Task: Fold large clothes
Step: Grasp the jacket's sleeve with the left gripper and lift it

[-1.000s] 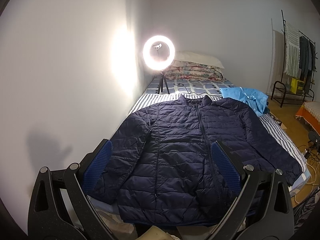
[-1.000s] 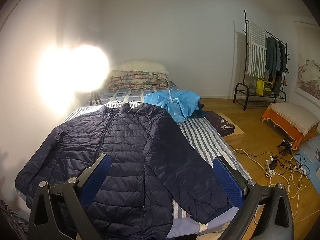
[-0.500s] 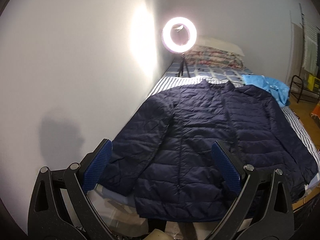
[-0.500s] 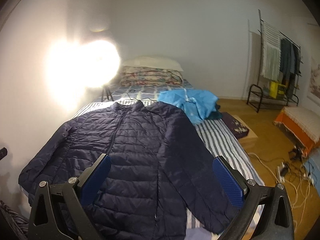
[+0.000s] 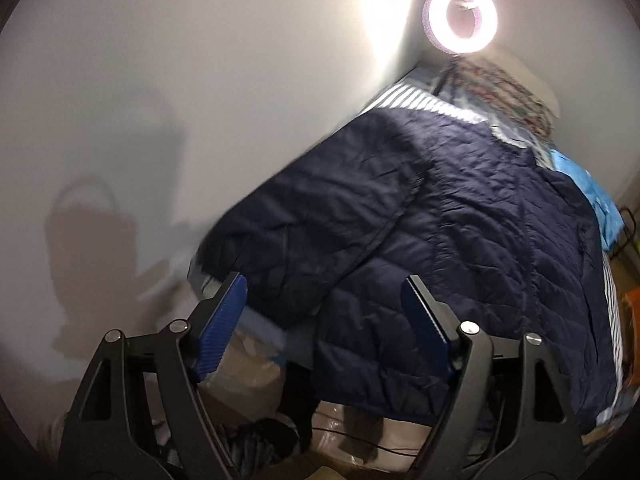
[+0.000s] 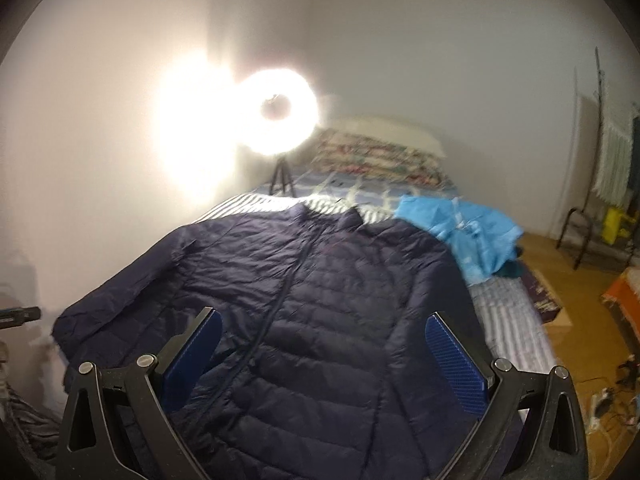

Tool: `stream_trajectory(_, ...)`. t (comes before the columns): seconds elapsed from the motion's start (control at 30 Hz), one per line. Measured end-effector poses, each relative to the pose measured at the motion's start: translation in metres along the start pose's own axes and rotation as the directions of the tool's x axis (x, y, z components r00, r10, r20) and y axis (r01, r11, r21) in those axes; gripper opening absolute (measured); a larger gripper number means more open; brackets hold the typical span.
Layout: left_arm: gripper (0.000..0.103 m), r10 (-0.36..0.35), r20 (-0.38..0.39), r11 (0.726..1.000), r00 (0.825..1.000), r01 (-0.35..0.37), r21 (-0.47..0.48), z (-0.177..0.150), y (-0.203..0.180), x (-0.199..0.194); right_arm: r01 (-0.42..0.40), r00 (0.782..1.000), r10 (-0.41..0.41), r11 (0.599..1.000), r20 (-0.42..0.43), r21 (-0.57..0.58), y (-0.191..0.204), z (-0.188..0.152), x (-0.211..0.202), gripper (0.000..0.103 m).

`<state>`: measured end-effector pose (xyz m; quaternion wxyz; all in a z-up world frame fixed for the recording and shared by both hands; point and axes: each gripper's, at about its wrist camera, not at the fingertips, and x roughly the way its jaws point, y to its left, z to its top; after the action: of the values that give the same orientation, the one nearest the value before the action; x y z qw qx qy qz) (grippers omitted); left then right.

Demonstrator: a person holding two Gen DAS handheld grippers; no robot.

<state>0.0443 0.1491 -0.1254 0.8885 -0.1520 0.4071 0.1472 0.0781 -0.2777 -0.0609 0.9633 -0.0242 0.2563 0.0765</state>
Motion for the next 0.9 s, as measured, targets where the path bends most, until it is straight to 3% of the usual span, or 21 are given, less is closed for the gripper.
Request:
stream_trajectory(0.13, 0.074, 0.002, -0.083, 0.996, 0.997, -0.009, -0.085, 0.000, 0.019, 0.035, -0.076, 0.997, 0.077, 0.997, -0.028, 0.021, 0.001, -0.002, 0.003, 0.099)
stream_trajectory(0.33, 0.074, -0.008, -0.209, 0.981, 0.978, -0.033, -0.193, -0.004, 0.040, 0.100, -0.066, 0.998, 0.066, 0.998, 0.008, -0.021, 0.007, -0.004, -0.003, 0.100)
stream_trajectory(0.53, 0.074, 0.093, -0.226, 0.984, 0.970, -0.124, -0.128, -0.002, 0.035, 0.129, -0.026, 0.999, 0.025, 0.998, -0.025, -0.049, 0.006, -0.011, 0.006, 0.100)
stream_trajectory(0.63, 0.073, 0.110, -0.223, 0.984, 0.969, -0.138, -0.116, -0.003, 0.035, 0.136, -0.016, 0.999, 0.015, 0.999, -0.030, -0.041, 0.002, -0.012, 0.007, 0.100)
stream_trajectory(0.73, 0.047, 0.119, -0.225, 0.984, 0.967, -0.145, -0.105, -0.004, 0.034, 0.142, -0.008, 1.000, 0.007, 0.999, -0.028, -0.032, 0.000, -0.011, 0.006, 0.100)
stream_trajectory(0.8, 0.017, 0.131, -0.214, 0.986, 0.968, -0.151, -0.075, -0.004, 0.030, 0.142, -0.002, 1.000, 0.001, 1.000, -0.030, -0.027, -0.002, -0.011, 0.007, 0.100)
stream_trajectory(0.9, 0.003, 0.153, -0.173, 0.986, 0.973, -0.161, -0.032, -0.002, 0.021, 0.139, 0.003, 0.999, -0.004, 1.000, -0.034, -0.017, -0.005, -0.011, 0.009, 0.100)
